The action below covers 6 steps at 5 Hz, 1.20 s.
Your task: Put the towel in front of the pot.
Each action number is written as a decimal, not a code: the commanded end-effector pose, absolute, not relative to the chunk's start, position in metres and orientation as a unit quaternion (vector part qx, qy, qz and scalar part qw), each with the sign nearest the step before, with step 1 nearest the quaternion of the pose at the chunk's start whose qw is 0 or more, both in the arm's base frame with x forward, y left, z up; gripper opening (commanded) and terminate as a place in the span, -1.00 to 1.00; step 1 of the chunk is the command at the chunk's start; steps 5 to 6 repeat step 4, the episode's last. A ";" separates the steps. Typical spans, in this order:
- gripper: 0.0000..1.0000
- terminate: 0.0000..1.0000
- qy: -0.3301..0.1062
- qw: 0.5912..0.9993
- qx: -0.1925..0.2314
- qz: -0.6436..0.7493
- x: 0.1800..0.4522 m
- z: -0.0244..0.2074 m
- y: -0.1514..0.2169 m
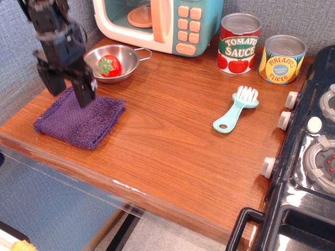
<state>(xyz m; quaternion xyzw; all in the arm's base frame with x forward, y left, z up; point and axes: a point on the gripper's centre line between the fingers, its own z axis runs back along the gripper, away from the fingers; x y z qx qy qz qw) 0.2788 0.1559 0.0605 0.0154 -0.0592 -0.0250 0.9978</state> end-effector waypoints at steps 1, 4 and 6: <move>1.00 -1.00 -0.082 0.996 0.035 -0.020 0.280 0.088 0.162; 1.00 1.00 -0.057 0.997 0.050 -0.021 0.283 0.084 0.159; 1.00 1.00 -0.057 0.997 0.050 -0.021 0.283 0.084 0.159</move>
